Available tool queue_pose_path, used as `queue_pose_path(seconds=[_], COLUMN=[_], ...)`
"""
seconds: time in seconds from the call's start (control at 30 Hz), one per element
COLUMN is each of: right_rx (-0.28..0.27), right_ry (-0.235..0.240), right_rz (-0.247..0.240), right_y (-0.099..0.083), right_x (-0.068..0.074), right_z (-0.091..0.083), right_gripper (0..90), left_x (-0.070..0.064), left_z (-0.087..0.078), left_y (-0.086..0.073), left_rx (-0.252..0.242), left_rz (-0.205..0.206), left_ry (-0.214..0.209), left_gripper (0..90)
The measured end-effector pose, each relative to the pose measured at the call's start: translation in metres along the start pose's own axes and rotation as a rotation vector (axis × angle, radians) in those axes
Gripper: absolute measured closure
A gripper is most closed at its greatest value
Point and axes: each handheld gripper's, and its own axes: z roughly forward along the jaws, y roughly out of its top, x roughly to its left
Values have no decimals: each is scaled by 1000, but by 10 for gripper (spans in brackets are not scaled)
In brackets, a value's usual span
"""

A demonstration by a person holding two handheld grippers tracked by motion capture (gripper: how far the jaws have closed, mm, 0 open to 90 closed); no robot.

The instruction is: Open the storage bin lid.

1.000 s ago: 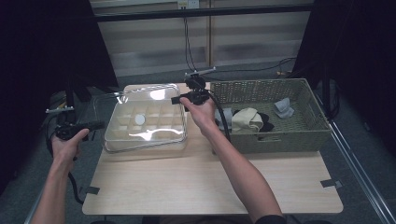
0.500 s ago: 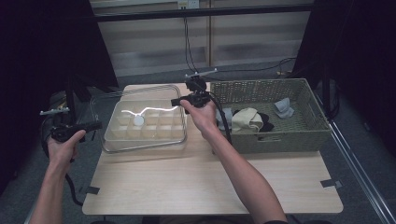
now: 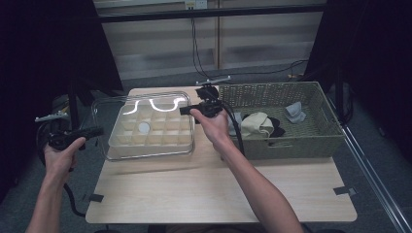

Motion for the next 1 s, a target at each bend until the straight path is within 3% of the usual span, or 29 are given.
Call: queue_pose_path(seconds=[0.57,1.0], right_rx=[19,33], right_ry=[15,39], right_rz=[16,9], right_y=[-33,-51], right_x=[1,8], right_z=[-10,-18], right_gripper=[632,653], left_x=[-16,-20], left_z=[-12,-20], left_y=[-9,-29], left_rx=[5,7], left_rz=[26,11], left_ry=[-2,-20], left_gripper=[695,694])
